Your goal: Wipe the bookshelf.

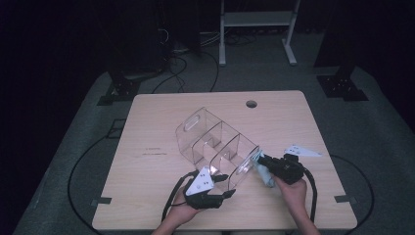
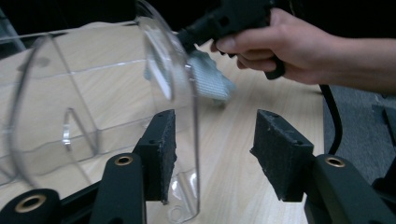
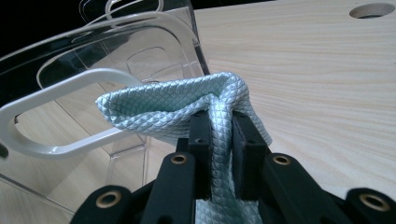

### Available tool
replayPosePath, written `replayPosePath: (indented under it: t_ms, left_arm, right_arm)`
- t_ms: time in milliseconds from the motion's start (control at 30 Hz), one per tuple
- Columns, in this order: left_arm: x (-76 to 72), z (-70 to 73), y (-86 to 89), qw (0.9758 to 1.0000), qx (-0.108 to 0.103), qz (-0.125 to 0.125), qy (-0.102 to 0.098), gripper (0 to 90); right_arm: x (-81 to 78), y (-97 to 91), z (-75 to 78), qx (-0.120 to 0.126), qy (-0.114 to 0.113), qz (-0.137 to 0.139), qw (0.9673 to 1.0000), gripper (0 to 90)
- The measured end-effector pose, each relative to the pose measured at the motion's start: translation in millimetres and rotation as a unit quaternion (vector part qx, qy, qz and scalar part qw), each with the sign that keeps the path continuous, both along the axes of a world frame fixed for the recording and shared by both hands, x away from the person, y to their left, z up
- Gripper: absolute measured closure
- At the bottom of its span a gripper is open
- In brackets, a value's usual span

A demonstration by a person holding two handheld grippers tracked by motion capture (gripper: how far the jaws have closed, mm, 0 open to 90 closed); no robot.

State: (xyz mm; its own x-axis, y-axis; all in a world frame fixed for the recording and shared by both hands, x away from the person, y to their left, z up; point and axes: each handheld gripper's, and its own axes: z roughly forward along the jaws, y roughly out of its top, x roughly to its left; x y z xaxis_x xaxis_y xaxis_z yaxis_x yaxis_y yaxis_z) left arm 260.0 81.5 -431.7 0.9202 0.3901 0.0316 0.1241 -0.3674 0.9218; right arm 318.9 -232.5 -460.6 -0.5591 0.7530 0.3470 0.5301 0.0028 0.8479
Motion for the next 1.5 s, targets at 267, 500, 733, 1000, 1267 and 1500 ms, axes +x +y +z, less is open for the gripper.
replayPosePath:
  t_ms: [267,500,733,1000,1267,1500]
  left_arm:
    - [9.0,5.9,17.1,0.9996,-0.01,0.028,0.001,41.2]
    - [18.9,10.4,30.1,0.9971,0.001,0.075,-0.013,31.0]
    - [28.1,11.6,36.8,0.9937,0.017,0.108,-0.028,18.8]
    - [45.0,12.2,44.3,0.988,0.025,0.149,-0.033,7.8]
    - [55.5,5.5,43.3,0.9831,0.043,0.174,-0.037,3.0]
    - [66.3,0.0,43.9,0.9845,0.045,0.169,-0.018,2.2]
  right_arm:
    - [-0.9,0.5,-1.9,0.005,-0.001,0.001,1.0,79.5]
    - [-2.0,1.7,-2.0,0.001,-0.004,0.001,1.0,79.5]
    - [-2.4,2.9,-2.3,-0.002,-0.007,0.001,1.0,79.5]
    - [-2.5,3.8,-2.1,-0.005,-0.009,0.0,1.0,79.5]
    - [-1.8,4.3,-2.5,-0.008,-0.012,0.0,0.9999,79.5]
    - [-1.5,4.2,-1.9,-0.009,-0.013,0.002,0.9999,79.5]
